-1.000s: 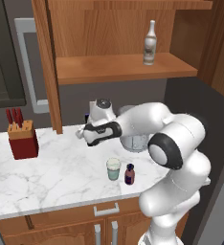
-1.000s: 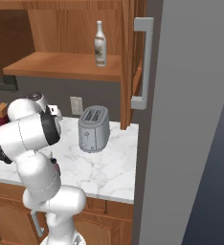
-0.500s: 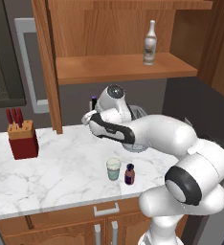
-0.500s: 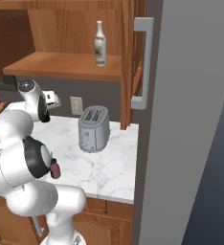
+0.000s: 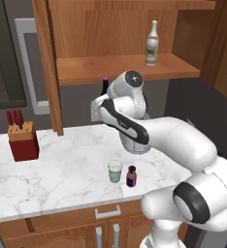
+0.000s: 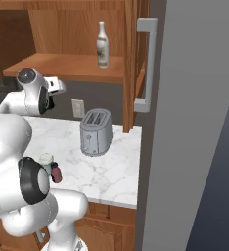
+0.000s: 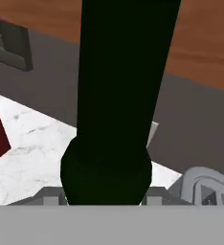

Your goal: Sort all alcoholic drinks to one cabinet, and non-alcoholic drinks to the other.

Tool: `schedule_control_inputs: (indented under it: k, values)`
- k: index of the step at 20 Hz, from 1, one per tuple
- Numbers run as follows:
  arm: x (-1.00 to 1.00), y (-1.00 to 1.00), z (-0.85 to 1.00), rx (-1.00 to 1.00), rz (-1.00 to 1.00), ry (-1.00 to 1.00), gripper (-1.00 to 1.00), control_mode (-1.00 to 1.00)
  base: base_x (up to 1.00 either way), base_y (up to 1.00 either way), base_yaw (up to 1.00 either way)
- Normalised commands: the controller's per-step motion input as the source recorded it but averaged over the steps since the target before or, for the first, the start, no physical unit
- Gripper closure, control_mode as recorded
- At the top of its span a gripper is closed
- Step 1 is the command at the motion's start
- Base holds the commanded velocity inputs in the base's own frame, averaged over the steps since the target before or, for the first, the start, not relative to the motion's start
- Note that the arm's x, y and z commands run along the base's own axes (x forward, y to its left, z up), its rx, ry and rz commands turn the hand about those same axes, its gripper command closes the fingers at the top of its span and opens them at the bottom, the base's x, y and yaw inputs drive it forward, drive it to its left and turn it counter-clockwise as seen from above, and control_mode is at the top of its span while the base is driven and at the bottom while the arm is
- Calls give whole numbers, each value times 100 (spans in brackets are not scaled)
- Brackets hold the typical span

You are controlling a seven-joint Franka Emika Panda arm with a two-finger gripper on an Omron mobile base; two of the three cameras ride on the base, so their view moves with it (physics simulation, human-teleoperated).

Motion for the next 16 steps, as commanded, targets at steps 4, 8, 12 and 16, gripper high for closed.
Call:
schedule_control_inputs:
  k: [4, 8, 12, 16]
  values:
    - [0, -25, 87, 0, -5, -13, 100, -100, 0, 0, 0]
    - [6, -30, 85, 0, -7, -10, 100, -100, 0, 0, 0]
    - [14, -34, 64, 4, -9, -4, 100, -100, 0, 0, 0]
    - [4, -33, 71, 7, -9, -1, 100, -100, 0, 0, 0]
